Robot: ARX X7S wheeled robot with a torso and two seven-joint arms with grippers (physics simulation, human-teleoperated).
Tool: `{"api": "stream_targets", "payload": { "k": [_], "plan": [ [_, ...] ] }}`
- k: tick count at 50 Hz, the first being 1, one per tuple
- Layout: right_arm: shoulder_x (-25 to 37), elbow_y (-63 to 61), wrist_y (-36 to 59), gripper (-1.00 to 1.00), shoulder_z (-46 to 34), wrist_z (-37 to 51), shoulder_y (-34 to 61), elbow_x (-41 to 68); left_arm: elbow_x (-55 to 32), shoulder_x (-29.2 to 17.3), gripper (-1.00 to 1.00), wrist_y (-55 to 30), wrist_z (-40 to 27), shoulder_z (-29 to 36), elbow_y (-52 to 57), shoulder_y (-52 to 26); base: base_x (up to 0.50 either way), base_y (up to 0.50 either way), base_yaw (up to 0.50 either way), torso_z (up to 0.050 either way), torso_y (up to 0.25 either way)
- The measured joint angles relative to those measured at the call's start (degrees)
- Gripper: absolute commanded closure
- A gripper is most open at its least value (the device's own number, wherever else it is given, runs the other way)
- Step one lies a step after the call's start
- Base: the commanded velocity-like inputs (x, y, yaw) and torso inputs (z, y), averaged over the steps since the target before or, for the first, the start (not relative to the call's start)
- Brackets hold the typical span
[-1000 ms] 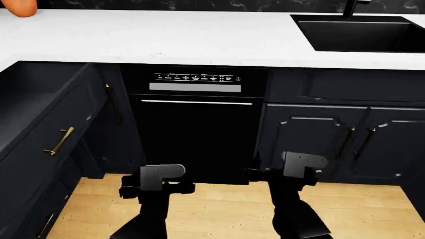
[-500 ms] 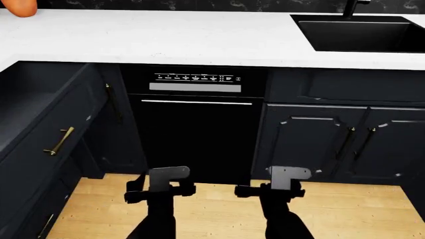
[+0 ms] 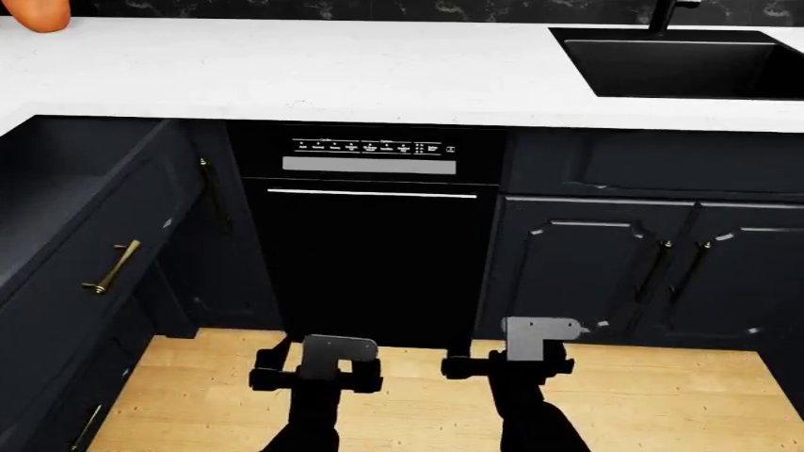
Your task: Pick and place the shaker into the drawer. Then close the cabinet.
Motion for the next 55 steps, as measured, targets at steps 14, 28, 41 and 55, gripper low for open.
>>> {"api": "stream_targets", "payload": {
  "k": [14, 28, 41, 55],
  "plan": [
    [0.33, -0.96, 0.73, -1.0, -1.37, 0.35, -0.19, -0.86, 0.42, 0.01, -1.0, 1.59, 1.37, -0.47, -0.54, 0.39, 0.44, -0.04, 0.0, 0.0, 0.0],
    [0.59, -1.5, 1.09, -1.0, -2.16, 0.24, -0.17, -1.18, 1.46, -0.24, -1.0, 2.06, 1.58, -1.8, -0.18, 0.55, 0.5, -0.03, 0.0, 0.001, 0.0],
    [0.87, -1.73, 1.24, -1.0, -2.59, 0.05, -0.15, -1.31, 2.68, 0.17, -1.0, 2.48, 2.16, -3.24, -0.74, 0.68, 0.45, 0.22, 0.0, 0.0, 0.001],
    [0.7, -2.45, 1.48, -1.0, -3.23, -0.27, -0.2, -1.11, 3.69, -0.91, -1.0, 1.64, 1.91, -4.88, 0.69, 0.59, 0.26, 0.36, 0.0, 0.0, 0.001]
  ]
}}
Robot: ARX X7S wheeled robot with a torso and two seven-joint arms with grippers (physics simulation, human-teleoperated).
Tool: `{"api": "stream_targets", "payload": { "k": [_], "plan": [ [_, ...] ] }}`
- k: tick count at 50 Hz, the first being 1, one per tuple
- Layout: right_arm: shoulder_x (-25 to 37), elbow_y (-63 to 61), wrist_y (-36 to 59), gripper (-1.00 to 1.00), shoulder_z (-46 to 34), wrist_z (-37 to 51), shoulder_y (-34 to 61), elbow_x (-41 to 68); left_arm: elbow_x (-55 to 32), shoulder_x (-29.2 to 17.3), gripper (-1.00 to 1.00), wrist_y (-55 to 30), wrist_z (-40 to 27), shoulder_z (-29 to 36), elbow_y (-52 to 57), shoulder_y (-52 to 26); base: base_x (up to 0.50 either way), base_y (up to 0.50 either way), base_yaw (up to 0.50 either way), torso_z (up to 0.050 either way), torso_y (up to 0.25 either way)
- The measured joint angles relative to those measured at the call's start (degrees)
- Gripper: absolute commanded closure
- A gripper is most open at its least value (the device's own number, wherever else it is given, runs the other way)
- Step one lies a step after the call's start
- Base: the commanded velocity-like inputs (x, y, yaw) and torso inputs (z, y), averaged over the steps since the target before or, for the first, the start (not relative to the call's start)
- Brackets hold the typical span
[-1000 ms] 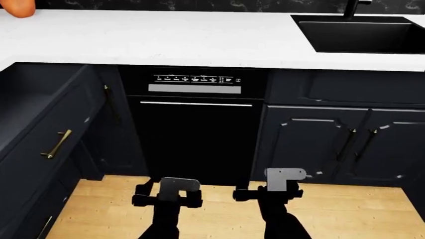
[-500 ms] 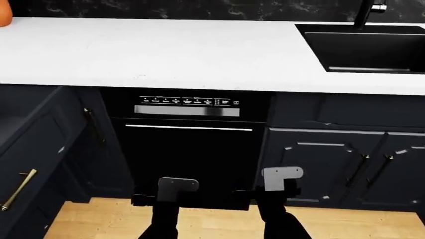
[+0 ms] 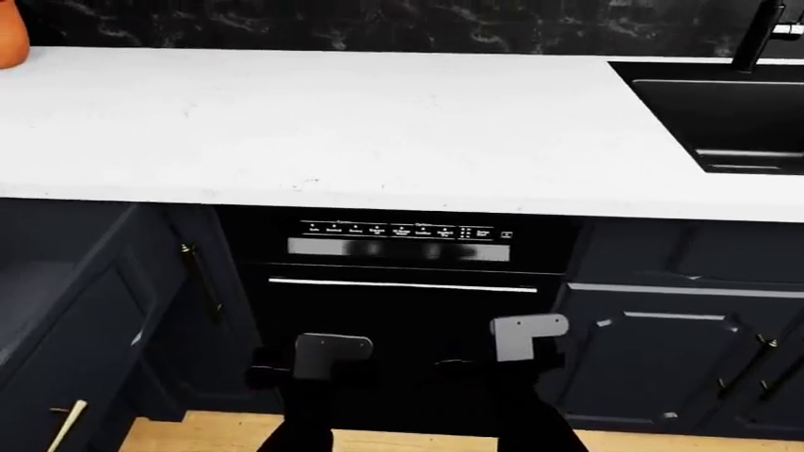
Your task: Pick and place the shaker into the drawer. Then close the cabinet.
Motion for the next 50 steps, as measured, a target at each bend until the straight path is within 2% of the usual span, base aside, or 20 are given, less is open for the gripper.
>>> {"api": "stream_targets", "payload": {
  "k": [9, 10, 13, 16, 19, 24, 28, 30, 32, 35, 38, 43, 50],
  "plan": [
    [-0.07, -0.89, -0.21, -1.0, 2.05, -1.06, -0.68, -1.53, 2.31, 0.52, -1.0, -0.22, 1.63, -1.34, -0.45, 0.29, 0.0, 0.0, 0.0, 0.0, 0.0],
    [-0.41, -5.38, 0.63, -1.0, 4.8, -1.76, -2.98, -3.68, 6.7, 0.14, -1.0, -2.13, 3.16, -8.24, 5.26, 2.8, 0.0, 0.0, 0.0, 0.0, 0.0],
    [-1.53, -13.65, 5.61, -1.0, 11.18, -3.96, -5.75, -9.65, 18.17, 0.5, -1.0, -8.53, 5.52, -19.96, 16.47, 6.48, 0.0, 0.0, 0.0, 0.0, 0.0],
    [-0.86, -25.02, 15.79, -1.0, 15.78, -6.05, -7.49, -14.7, 26.08, -1.35, -1.0, -18.55, 7.58, -29.87, 28.03, 8.69, 0.0, 0.0, 0.0, 0.0, 0.0],
    [1.28, -40.04, 30.03, -1.0, 18.19, -8.65, -6.66, -19.38, 31.37, -4.53, -1.0, -30.7, 9.69, -38.04, 43.17, 9.28, 0.0, 0.0, 0.0, 0.0, 0.0],
    [7.16, -66.92, 56.52, -1.0, 17.95, -14.25, 2.0, -26.22, 35.89, -10.94, -1.0, -52.5, 13.41, -49.72, 71.07, 5.27, 0.0, 0.0, 0.0, 0.0, 0.0],
    [9.1, -80.19, 71.32, -1.0, 14.08, -26.12, 9.88, -38.8, 36.81, -14.95, -1.0, -68.88, 16.0, -57.86, 90.14, 0.08, 0.0, 0.0, 0.0, 0.0, 0.0],
    [8.79, -84.12, 76.52, -1.0, 11.76, -35.05, 13.74, -47.82, 34.73, -17.1, -1.0, -75.67, 15.53, -61.57, 97.92, -2.6, 0.0, 0.0, 0.0, 0.0, 0.0],
    [7.93, -87.18, 79.91, -1.0, 10.41, -45.47, 17.13, -58.32, 29.94, -20.0, -1.0, -81.25, 12.29, -65.31, 104.25, -5.5, 0.0, 0.0, 0.0, 0.0, 0.0],
    [5.56, -91.01, 81.5, -1.0, 10.63, -59.4, 20.69, -74.71, 19.56, -24.15, -1.0, -87.8, 6.2, -70.21, 111.64, -9.71, 0.0, 0.0, 0.0, 0.0, 0.0],
    [2.81, -94.07, 80.88, -1.0, 12.21, -69.71, 22.99, -87.17, 10.63, -27.63, -1.0, -92.21, 1.0, -73.75, 117.08, -12.8, 0.0, 0.0, 0.0, 0.0, 0.0],
    [-0.43, -97.64, 79.44, -1.0, 14.78, -81.32, 25.85, -101.26, 0.23, -31.99, -1.0, -96.42, -5.52, -77.89, 122.99, -15.86, 0.0, 0.0, 0.0, 0.0, 0.0],
    [-2.98, -99.41, 80.94, -1.0, 17.83, -90.34, 30.84, -113.39, -8.32, -35.08, -1.0, -98.34, -11.91, -83.23, 126.49, -17.36, 0.0, 0.0, 0.0, 0.0, 0.0]
  ]
}}
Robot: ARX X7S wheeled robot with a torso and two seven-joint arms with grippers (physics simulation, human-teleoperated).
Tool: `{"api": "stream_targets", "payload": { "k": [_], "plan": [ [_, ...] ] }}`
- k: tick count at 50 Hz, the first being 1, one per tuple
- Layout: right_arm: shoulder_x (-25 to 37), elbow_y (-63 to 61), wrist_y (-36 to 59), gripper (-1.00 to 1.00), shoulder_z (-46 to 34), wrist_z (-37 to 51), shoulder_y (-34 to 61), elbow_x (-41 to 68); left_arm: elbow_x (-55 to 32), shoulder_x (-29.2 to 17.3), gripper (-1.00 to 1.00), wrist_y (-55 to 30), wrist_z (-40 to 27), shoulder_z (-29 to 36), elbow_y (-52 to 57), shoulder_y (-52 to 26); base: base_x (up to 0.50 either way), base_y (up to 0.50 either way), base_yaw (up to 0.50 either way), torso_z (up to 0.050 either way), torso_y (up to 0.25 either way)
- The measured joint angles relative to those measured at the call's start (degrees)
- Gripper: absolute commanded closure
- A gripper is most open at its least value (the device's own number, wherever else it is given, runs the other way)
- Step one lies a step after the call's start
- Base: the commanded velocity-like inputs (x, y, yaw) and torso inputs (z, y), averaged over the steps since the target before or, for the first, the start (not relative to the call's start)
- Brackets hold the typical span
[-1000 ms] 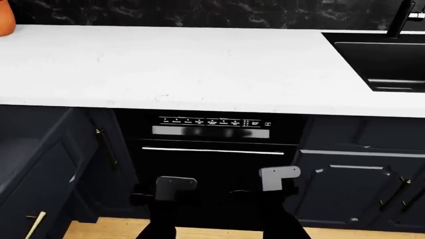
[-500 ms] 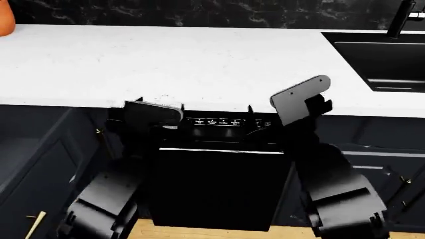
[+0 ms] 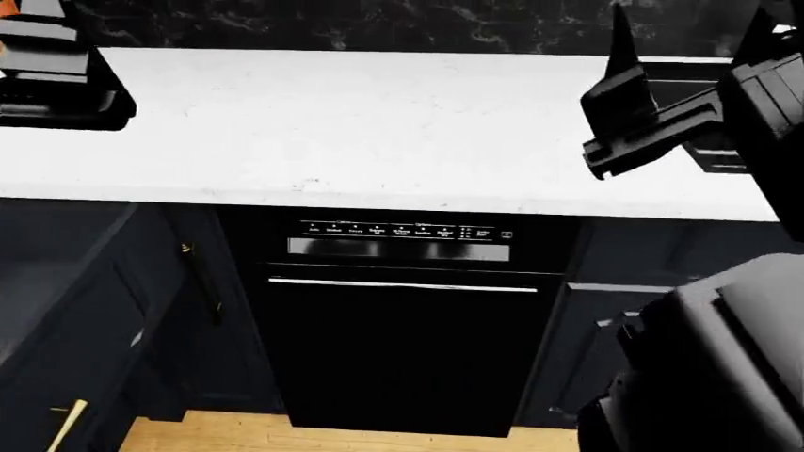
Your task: Pick and place the shaker into the drawer. Then close the cabinet.
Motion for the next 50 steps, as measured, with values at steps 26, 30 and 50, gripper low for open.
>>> {"api": "stream_targets", "payload": {
  "k": [26, 30, 50],
  "plan": [
    [-1.6, 14.67, 6.72, -1.0, 3.15, -4.88, 24.19, -4.8, 6.72, 0.86, -1.0, 6.66, -9.08, -1.4, -22.97, -14.86, 0.05, 0.0, 0.0, 0.0, 0.0],
    [-1.32, 16.43, 7.14, -1.0, 1.99, -4.57, 26.93, -3.95, 7.78, 1.46, -1.0, 7.65, -8.56, -0.03, -25.15, -16.11, 0.5, 0.0, 0.0, 0.0, 0.0],
    [0.01, 19.36, 7.44, -1.0, -3.99, -4.16, 30.53, -2.1, 9.18, 2.55, -1.0, 9.9, -7.58, 2.1, -27.65, -17.58, 0.5, 0.01, 0.0, 0.0, 0.0]
  ]
}}
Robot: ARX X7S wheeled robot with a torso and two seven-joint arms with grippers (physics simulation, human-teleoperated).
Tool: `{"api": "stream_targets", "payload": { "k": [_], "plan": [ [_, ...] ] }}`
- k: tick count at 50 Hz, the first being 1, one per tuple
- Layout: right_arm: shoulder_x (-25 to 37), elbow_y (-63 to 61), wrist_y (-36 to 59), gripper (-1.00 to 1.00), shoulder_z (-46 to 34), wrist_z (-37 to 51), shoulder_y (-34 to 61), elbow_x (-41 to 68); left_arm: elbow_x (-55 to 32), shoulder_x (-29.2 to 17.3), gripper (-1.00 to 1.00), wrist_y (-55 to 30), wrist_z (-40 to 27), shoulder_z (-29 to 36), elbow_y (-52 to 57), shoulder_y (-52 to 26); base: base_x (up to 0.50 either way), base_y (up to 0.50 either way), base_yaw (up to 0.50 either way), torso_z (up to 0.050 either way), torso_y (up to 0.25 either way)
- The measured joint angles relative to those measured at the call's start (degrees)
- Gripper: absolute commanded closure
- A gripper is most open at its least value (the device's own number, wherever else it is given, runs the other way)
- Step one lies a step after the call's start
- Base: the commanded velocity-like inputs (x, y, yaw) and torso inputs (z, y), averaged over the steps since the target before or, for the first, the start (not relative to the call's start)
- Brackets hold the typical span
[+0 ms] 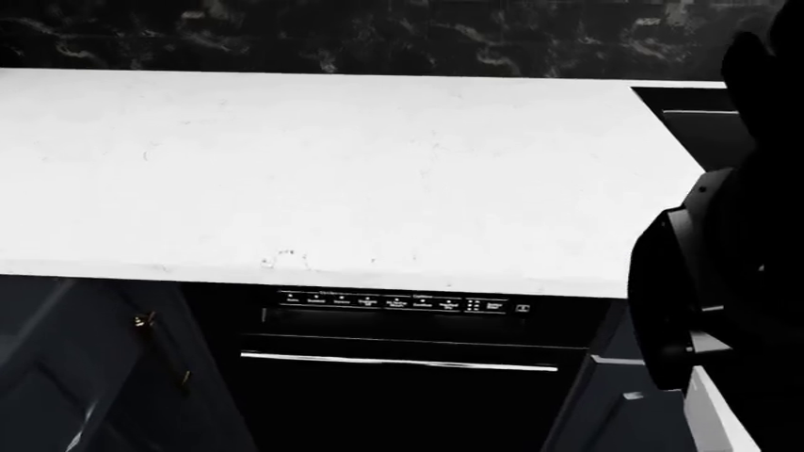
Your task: Pick and place the shaker into the drawer. Then close the cabinet.
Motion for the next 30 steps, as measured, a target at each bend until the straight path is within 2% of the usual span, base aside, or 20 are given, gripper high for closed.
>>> {"api": "stream_targets", "payload": {
  "k": [12, 22, 30],
  "plan": [
    [1.31, -0.22, -0.1, -1.0, -2.09, -0.14, -0.25, -0.29, -0.37, -0.03, -1.0, 0.27, -0.11, -0.09, 0.36, -0.61, 0.5, 0.09, 0.0, 0.0, 0.0],
    [2.33, -0.7, -0.04, -1.0, -3.0, -0.36, -0.97, -1.13, -0.52, -0.07, -1.0, 0.46, -0.14, -0.09, 0.6, -0.54, 0.49, 0.26, 0.0, 0.0, 0.0],
    [2.81, -1.28, 0.11, -1.0, -3.26, 0.07, -1.77, -0.94, -0.38, -0.13, -1.0, 0.75, -0.03, 0.11, 0.64, -0.39, 0.5, 0.03, 0.0, 0.0, 0.002]
  ]
}}
